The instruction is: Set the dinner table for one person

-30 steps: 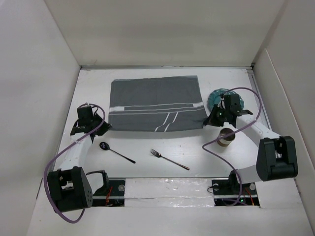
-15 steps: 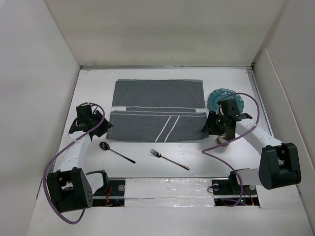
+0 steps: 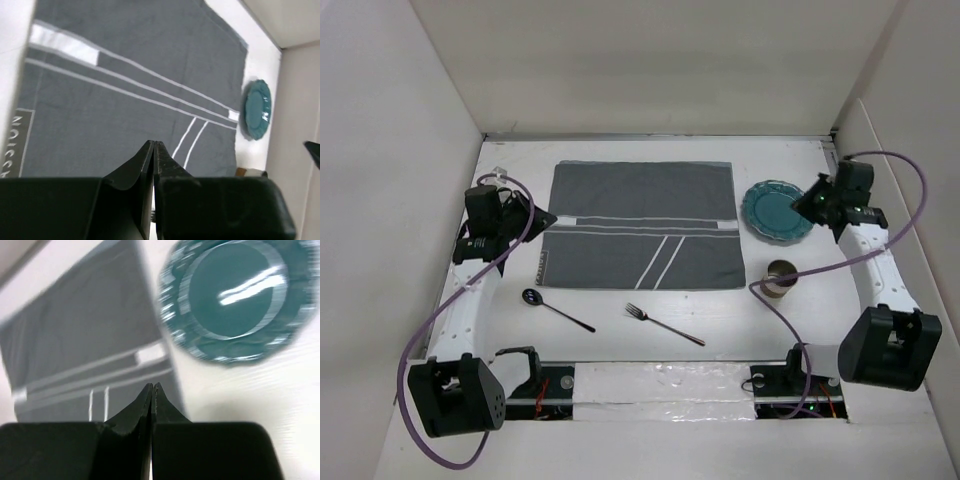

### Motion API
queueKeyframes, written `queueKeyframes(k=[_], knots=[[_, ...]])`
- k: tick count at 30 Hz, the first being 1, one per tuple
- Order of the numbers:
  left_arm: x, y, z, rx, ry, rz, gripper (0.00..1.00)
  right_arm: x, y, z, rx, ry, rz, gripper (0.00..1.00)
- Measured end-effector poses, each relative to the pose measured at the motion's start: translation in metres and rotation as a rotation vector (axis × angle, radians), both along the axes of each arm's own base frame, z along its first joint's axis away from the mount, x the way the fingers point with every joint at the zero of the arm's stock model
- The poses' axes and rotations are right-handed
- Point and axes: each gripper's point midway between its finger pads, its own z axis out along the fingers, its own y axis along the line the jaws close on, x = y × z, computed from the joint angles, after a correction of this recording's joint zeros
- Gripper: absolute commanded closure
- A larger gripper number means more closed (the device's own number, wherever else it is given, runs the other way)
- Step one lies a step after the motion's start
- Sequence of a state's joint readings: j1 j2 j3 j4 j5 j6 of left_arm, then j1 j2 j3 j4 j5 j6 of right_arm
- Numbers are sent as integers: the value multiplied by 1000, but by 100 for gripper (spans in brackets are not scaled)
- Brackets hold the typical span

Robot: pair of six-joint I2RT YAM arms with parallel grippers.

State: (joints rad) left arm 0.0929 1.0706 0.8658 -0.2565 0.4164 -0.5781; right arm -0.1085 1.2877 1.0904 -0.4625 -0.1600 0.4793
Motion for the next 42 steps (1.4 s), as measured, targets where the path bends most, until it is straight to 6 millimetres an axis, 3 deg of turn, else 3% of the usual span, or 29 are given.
queueKeyframes(k=[1, 2, 5, 7, 8, 9, 11, 14, 17, 22, 27, 31, 34, 38, 42], knots=[[1, -3, 2, -11, -10, -13, 100, 0, -20, -7, 9, 11, -69, 89], [3, -6, 5, -22, -22, -30, 100, 0, -38, -16, 23, 28, -135, 71], [9, -18, 10, -41, -57, -78, 99, -5, -83, -53, 79, 95, -296, 38], [13, -34, 9, -34, -64, -128, 88, -11, -100, -80, 118, 157, -365, 31], [14, -46, 9, -29, -62, -163, 78, -13, -104, -93, 134, 192, -383, 28], [15, -60, 9, -16, -66, -207, 69, -13, -105, -96, 137, 198, -386, 28], [15, -86, 11, 7, -74, -283, 61, -12, -106, -122, 173, 267, -387, 27], [9, -109, 13, 26, -100, -368, 57, -11, -100, -145, 219, 323, -379, 28], [9, -110, 9, 42, -112, -384, 57, -8, -97, -153, 257, 334, -390, 32], [-2, -105, -18, 64, -52, -394, 56, 5, -94, -162, 323, 317, -406, 34], [-5, -104, -24, 67, -32, -396, 57, 17, -91, -165, 382, 295, -416, 53], [-4, -104, -24, 69, -32, -393, 57, 21, -88, -168, 423, 301, -440, 59], [1, -104, -18, 70, -47, -387, 57, 24, -87, -169, 453, 311, -459, 73], [6, -104, -8, 73, -69, -376, 57, 37, -82, -169, 529, 298, -460, 100], [14, -103, 4, 83, -93, -361, 57, 55, -81, -144, 559, 200, -424, 100]])
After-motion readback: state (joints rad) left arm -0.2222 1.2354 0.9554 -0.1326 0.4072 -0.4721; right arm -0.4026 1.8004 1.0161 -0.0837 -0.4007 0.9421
